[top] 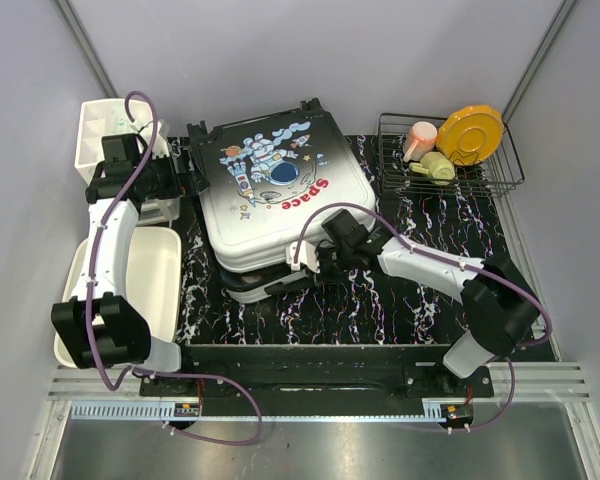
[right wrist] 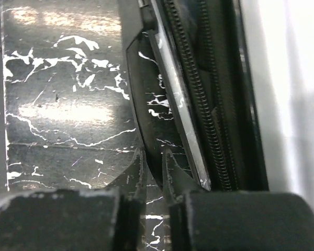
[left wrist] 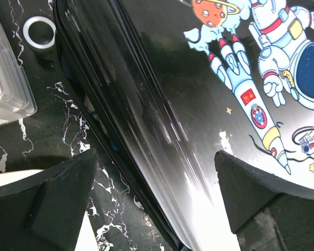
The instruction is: Open, take out, and arrange the luggage
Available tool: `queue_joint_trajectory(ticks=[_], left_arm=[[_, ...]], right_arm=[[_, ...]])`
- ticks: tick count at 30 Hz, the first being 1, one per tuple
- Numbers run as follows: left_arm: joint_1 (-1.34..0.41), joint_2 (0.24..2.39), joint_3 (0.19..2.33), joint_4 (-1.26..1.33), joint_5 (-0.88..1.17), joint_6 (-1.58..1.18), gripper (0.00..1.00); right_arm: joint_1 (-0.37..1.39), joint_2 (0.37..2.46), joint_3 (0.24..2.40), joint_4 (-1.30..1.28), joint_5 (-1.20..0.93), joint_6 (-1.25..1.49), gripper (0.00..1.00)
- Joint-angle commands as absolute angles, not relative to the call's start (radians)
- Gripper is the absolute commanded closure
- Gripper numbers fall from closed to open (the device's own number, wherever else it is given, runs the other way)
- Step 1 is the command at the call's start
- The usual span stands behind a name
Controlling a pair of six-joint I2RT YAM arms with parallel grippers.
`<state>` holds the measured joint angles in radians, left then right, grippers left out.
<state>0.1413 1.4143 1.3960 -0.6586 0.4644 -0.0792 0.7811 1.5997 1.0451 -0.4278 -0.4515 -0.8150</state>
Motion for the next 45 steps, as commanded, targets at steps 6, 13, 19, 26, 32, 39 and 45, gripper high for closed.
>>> queue_joint_trajectory(ticks=[6, 13, 19, 26, 32, 39, 45], left_arm=[[0.14, 1.454, 1.394, -0.638, 0.492, -0.158, 0.01], [0.14, 1.489, 1.388, -0.634, 0.567, -0.187, 0.01], [0.14, 1.525, 1.355, -0.632, 0.643, -0.224, 0.01], [0.046, 1.493, 1.181, -0.63, 0.756, -0.186, 0.01], [-0.159, 1.543, 1.131, -0.649, 0.749, -0.101, 0.08], [-0.16, 1.592, 1.124, -0.684, 0.727, -0.043, 0.09], [-0.101, 1.528, 1.123, -0.727, 0.732, -0.012, 0.08]], right_arm=[[0.928, 1.474, 1.072, -0.871, -0.71, -0.878, 0.86], [0.93, 1.324, 1.21, -0.876, -0.692, -0.773, 0.23], [0.925, 1.249, 1.33, -0.836, -0.651, -0.589, 0.13], [0.602, 1.351, 1.503, -0.749, -0.69, -0.286, 0.09], [0.373, 1.442, 1.617, -0.726, -0.654, -0.201, 0.09], [0.18, 1.587, 1.69, -0.719, -0.563, -0.134, 0.05], [0.115, 1.736, 1.741, -0.727, -0.598, -0.097, 0.0]])
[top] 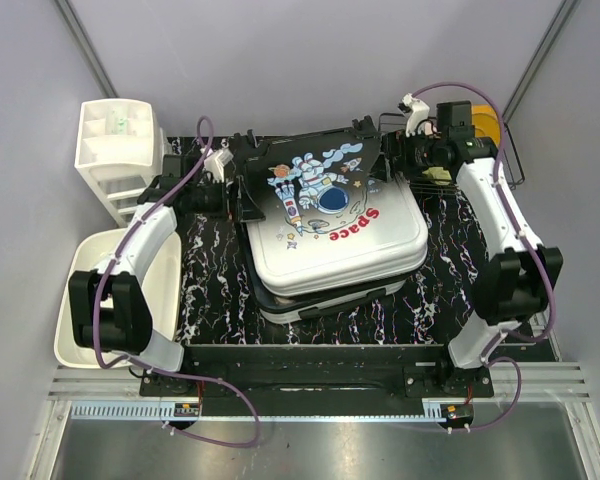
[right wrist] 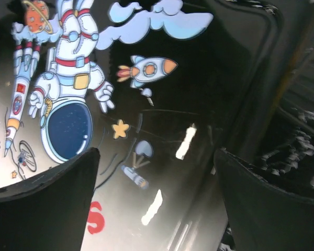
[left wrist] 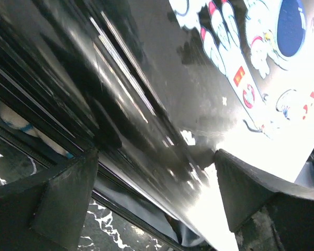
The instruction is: Open, take out, and arrange the luggage
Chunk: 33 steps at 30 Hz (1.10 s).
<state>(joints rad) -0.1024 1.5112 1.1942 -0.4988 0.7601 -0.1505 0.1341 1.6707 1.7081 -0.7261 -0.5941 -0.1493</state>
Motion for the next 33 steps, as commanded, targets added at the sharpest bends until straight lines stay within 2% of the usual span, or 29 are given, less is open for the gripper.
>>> queue_joint_trajectory(ticks=[1, 6, 8, 13, 19, 23, 26, 29, 33], left_arm=[[-0.094, 1.516, 1.124, -0.739, 0.738, -0.008, 0.07], [0.03, 1.442, 1.21, -0.739, 0.766, 0.046, 0.02], [0.049, 1.46, 1.322, -0.729, 0.724, 0.058, 0.01], [0.049, 1.636, 1.624, -0.701, 0.628, 0.023, 0.01], [0.054, 1.833, 1.775, -0.6, 0.632, -0.067, 0.01], [0.054, 1.92, 1.796, -0.522, 0.756, -0.187, 0.01], [0.051, 1.924, 1.737, -0.387, 0.825, -0.264, 0.01], [0.049, 1.916, 1.686, -0.311, 0.87, -0.29, 0.01], [0.049, 1.864, 1.619, -0.388, 0.913, -0.239, 0.03]], right_arm=[[0.114, 1.741, 1.743, -0.727, -0.601, -0.097, 0.0], [0.086, 1.738, 1.773, -0.707, -0.604, -0.106, 0.0], [0.055, 1.762, 1.845, -0.706, -0.633, -0.083, 0.0], [0.032, 1.809, 1.956, -0.704, -0.623, -0.018, 0.0], [0.031, 1.899, 1.954, -0.678, -0.603, 0.054, 0.0], [0.031, 1.98, 1.942, -0.678, -0.734, 0.109, 0.01], [0.032, 1.993, 1.919, -0.681, -0.837, 0.153, 0.05], [0.04, 1.948, 1.844, -0.696, -0.885, 0.161, 0.11], [0.064, 1.832, 1.686, -0.712, -0.922, 0.15, 0.18]])
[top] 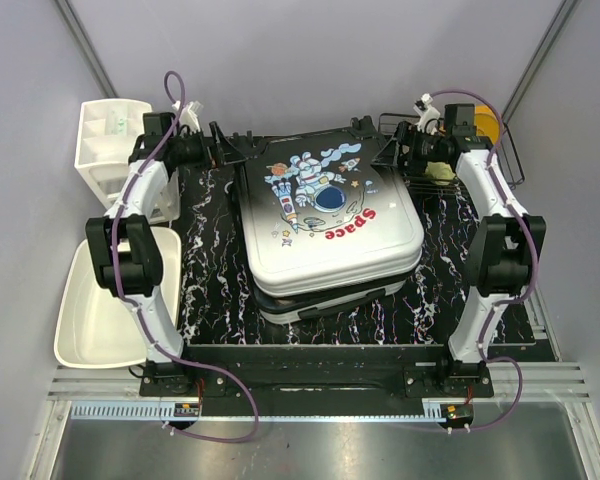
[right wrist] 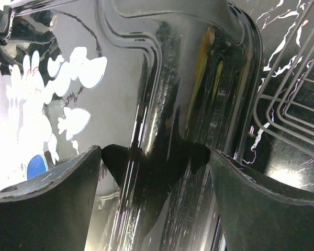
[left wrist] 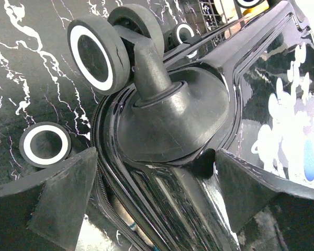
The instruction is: Open, take out, and arrange the luggage
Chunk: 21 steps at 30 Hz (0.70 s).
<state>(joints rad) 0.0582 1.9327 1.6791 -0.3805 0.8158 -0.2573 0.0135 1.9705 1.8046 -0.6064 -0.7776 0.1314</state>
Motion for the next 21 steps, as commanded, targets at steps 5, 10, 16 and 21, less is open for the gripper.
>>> queue_joint_trajectory(ticks=[5, 10, 16, 21], left_arm=[[0.048, 1.723, 1.373, -0.454, 0.939, -0.164, 0.06], [0.04, 1.582, 1.162, -0.492, 0.96, -0.143, 0.07], [0.005, 1.457, 1.052, -0.572, 0.957, -0.091, 0.09], [-0.086, 1.428, 1.045, -0.643, 0.933, -0.038, 0.11]], right_arm=[[0.081, 1.648, 1.448, -0.709, -0.927, 0.167, 0.25], [0.106, 1.545, 1.322, -0.719, -0.942, 0.173, 0.27], [0.167, 1.476, 1.286, -0.762, -0.937, 0.166, 0.29], [0.164, 1.414, 1.267, -0.796, -0.874, 0.15, 0.31]])
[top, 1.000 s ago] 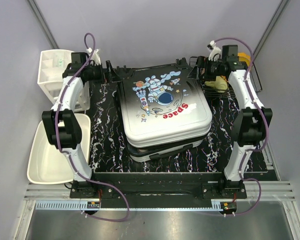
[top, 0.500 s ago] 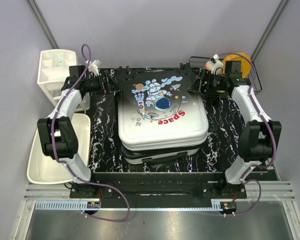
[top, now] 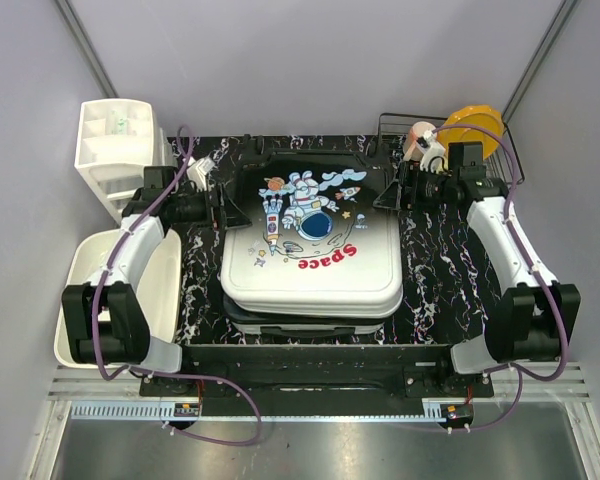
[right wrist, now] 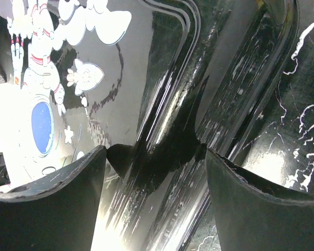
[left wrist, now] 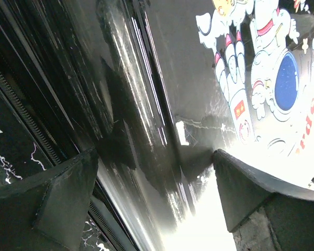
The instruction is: Open, take out, and arrange the luggage
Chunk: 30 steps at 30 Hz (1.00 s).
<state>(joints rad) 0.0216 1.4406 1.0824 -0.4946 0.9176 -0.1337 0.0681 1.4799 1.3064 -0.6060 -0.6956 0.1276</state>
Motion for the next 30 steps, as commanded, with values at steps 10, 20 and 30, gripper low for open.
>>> queue_joint_trajectory(ticks=[10, 20, 30], left_arm=[[-0.313, 1.45, 1.085, -0.597, 0.919, -0.129, 0.12], [-0.538, 1.5, 1.115, -0.384, 0.917, -0.366, 0.1], [-0.71, 1.69, 1.33, -0.258, 0.882, -0.443, 0.1]], right_arm=[[0.045, 1.316, 1.219, -0.887, -0.729, 0.112, 0.25], [-0.097, 1.448, 1.379, -0.891, -0.523, 0.057, 0.29], [-0.247, 1.54, 1.555, -0.936, -0.423, -0.034, 0.21]])
